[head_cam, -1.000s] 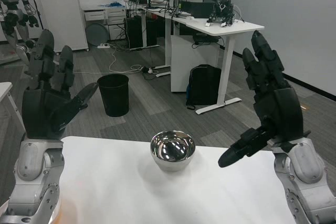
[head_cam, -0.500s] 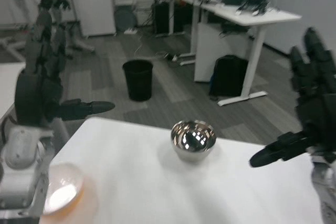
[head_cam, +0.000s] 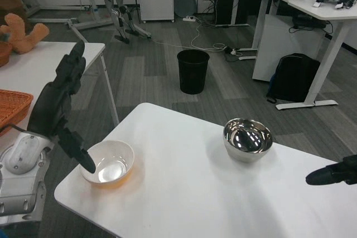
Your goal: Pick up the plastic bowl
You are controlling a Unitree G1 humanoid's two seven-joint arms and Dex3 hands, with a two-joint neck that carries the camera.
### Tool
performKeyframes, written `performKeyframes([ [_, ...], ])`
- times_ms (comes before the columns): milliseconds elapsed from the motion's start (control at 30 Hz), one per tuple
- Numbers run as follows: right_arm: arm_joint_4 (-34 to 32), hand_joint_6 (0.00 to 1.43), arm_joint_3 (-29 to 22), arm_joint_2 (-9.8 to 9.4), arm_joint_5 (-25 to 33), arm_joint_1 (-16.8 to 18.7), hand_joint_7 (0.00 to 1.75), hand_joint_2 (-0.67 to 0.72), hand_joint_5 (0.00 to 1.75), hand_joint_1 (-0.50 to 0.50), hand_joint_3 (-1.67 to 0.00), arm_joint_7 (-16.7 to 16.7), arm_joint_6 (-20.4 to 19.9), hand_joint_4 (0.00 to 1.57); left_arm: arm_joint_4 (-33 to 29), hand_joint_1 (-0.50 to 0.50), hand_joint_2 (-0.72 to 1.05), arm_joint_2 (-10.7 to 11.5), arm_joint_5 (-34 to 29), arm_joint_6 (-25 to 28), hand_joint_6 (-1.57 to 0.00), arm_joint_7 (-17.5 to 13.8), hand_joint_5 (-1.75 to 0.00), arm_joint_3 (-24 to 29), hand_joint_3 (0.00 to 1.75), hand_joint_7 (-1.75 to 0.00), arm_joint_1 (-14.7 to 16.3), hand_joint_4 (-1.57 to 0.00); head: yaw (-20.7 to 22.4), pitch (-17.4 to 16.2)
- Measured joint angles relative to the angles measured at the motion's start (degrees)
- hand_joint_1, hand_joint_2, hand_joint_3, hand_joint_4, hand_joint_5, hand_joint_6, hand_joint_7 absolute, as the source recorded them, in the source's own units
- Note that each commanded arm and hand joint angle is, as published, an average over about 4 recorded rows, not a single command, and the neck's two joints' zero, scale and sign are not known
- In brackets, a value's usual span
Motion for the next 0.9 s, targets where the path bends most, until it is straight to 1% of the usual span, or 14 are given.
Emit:
performKeyframes([
  [233,3.1,0.00,2.1,-0.54,0.7,-0.2,0.00,0.28,0.00,-0.46,0.00,0.0,0.0,0.00,3.3,-0.50,-0.72,-3.4,0.2,-4.1,0.00,-0.2,0.00,0.9,0.09,0.00,4.7,0.00,5.7,-1.9],
  [333,4.5,0.00,3.1,-0.70,1.2,-0.7,0.00,0.28,0.00,-0.46,0.00,0.0,-0.1,0.00,3.6,-0.50,-0.72,-4.5,2.2,-4.3,0.00,-0.4,0.00,1.7,0.09,0.00,6.7,0.00,7.6,-2.4],
  [400,5.7,0.00,3.7,-0.80,1.7,-1.2,0.00,0.28,0.00,-0.46,0.00,0.0,-0.1,0.00,3.7,-0.50,-0.72,-4.7,4.3,-4.3,0.00,-1.2,0.00,2.3,0.09,0.00,7.8,0.00,8.9,-2.7],
  [500,7.2,0.00,4.7,-0.87,2.2,-1.9,0.00,0.28,0.00,-0.46,0.00,0.0,-0.2,0.00,3.8,-0.50,-0.72,-5.0,7.2,-4.2,0.00,-3.0,0.00,2.6,0.09,0.00,8.3,0.00,10.2,-3.0],
  [667,8.5,0.00,5.7,-0.91,2.5,-2.8,0.00,0.28,0.00,-0.46,0.00,0.0,-0.2,0.00,4.9,-0.50,-0.72,-6.7,11.4,-4.0,0.00,-5.0,0.00,2.7,0.09,0.00,8.3,0.00,11.9,-3.4],
  [733,9.0,0.00,6.1,-1.00,2.6,-3.3,0.00,0.28,0.00,-0.46,0.00,0.0,-0.2,0.00,4.8,-0.50,-0.72,-6.8,15.7,-3.3,0.00,-6.5,0.00,2.7,0.09,0.00,8.2,0.00,12.4,-3.3],
  [800,9.6,0.00,6.5,-1.10,2.8,-3.6,0.00,0.28,0.00,-0.46,0.00,0.0,-0.2,0.00,3.1,-0.50,-0.72,-6.9,22.6,-1.5,0.00,-8.9,0.00,2.8,0.09,0.00,8.1,0.00,12.8,-3.1],
  [900,10.4,0.00,7.3,-1.22,3.3,-3.7,0.00,0.28,0.00,-0.46,0.00,0.0,-0.2,0.00,-1.7,-0.50,-0.72,-6.9,33.5,2.6,0.00,-12.7,0.00,1.7,0.09,0.00,8.0,0.00,13.7,-3.0],
])
